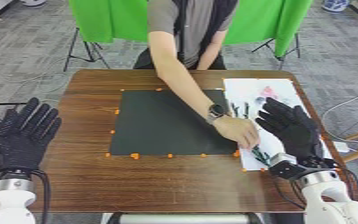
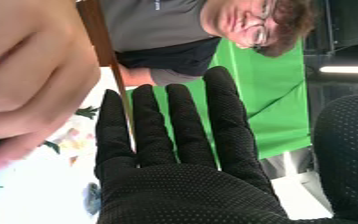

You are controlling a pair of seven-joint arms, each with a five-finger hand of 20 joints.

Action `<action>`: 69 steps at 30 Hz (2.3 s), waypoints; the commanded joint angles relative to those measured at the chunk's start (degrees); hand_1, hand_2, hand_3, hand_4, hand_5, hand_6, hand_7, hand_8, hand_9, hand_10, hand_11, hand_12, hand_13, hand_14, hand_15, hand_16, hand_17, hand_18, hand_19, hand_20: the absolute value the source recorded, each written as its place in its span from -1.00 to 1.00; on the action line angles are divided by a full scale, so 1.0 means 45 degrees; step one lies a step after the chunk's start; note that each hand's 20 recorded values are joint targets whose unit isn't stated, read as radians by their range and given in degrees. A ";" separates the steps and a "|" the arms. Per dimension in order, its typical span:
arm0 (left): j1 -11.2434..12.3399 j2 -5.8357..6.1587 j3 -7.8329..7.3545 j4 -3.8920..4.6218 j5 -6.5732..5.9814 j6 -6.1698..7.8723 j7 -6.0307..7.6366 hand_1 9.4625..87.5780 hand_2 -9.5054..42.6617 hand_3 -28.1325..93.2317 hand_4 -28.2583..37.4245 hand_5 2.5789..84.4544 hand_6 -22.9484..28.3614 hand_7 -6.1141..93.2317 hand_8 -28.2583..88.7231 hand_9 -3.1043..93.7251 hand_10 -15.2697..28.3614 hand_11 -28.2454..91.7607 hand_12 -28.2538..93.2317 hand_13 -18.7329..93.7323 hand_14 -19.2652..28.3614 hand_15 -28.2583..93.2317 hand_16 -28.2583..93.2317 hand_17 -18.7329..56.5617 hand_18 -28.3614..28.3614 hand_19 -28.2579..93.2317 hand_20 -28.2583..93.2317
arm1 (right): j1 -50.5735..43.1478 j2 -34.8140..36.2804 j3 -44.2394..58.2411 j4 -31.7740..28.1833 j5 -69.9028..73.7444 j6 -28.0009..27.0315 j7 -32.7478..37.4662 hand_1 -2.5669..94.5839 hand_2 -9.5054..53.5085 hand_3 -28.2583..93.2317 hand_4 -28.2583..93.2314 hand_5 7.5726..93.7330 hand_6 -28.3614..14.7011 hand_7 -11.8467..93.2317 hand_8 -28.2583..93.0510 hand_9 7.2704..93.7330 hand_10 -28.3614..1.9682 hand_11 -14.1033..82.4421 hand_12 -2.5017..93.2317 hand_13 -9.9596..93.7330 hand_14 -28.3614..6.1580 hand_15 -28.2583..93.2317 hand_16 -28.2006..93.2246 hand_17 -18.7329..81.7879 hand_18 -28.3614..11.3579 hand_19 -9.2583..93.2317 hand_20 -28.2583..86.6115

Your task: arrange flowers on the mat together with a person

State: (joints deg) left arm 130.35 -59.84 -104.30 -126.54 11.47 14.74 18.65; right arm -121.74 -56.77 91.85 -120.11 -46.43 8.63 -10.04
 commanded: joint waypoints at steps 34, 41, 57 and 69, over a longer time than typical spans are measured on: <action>0.0265 -0.0011 0.0004 0.0037 -0.0322 -0.0019 0.0144 -0.45 -0.13 0.63 -1.00 -0.08 0.17 -0.48 -0.72 -0.20 0.41 -0.21 -0.40 -0.23 0.40 -0.03 -0.68 -0.64 0.45 0.02 -0.35 | 0.0061 0.0052 0.0036 0.0009 -0.0026 -0.0222 0.0144 -0.72 -0.33 0.70 -0.91 -0.19 0.22 -0.45 -0.70 -0.30 -0.03 -0.63 -0.66 -0.24 -0.19 -0.43 -0.13 -0.44 -0.39 -0.27 -0.27; 0.0315 -0.0035 -0.0011 0.0041 -0.0375 -0.0054 0.0161 -0.45 -0.13 0.63 -1.00 -0.07 0.17 -0.48 -0.72 -0.20 0.41 -0.21 -0.40 -0.23 0.40 -0.03 -0.68 -0.64 0.45 0.02 -0.35 | 0.0040 0.0046 0.0037 -0.0018 0.0000 -0.0162 0.0135 -0.72 -0.34 0.70 -0.91 -0.24 0.22 -0.46 -0.70 -0.30 -0.02 -0.63 -0.66 -0.24 -0.19 -0.43 -0.13 -0.44 -0.39 -0.27 -0.27; 0.0372 -0.0056 0.0000 0.0004 -0.0374 0.0031 0.0224 -0.45 -0.13 0.63 -1.00 -0.07 0.18 -0.48 -0.72 -0.20 0.41 -0.21 -0.40 -0.23 0.40 -0.03 -0.68 -0.63 0.45 0.01 -0.35 | -0.0354 0.0802 0.1174 -0.0087 -0.1734 0.1490 -0.0140 -0.71 -0.35 0.71 -0.91 -0.25 0.20 -0.45 -0.70 -0.32 -0.08 -0.64 -0.66 -0.24 -0.18 -0.43 -0.14 -0.43 -0.36 -0.27 -0.28; 0.0470 -0.0083 -0.0091 -0.0051 -0.0392 -0.0011 0.0333 -0.45 -0.13 0.63 -1.00 -0.07 0.18 -0.48 -0.72 -0.21 0.40 -0.21 -0.40 -0.23 0.39 -0.04 -0.68 -0.62 0.43 0.01 -0.36 | -0.1624 0.1707 0.2822 -0.0748 -1.2509 0.3305 0.4916 -0.63 -0.58 0.70 -0.89 -0.42 0.14 -0.49 -0.68 -0.46 -0.19 -0.67 -0.63 -0.36 -0.20 -0.47 -0.13 -0.45 -0.31 -0.29 -0.29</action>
State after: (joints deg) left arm 131.24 -59.88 -104.42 -126.63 9.93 14.60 19.80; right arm -125.44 -51.97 101.70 -120.95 -77.38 18.47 -4.28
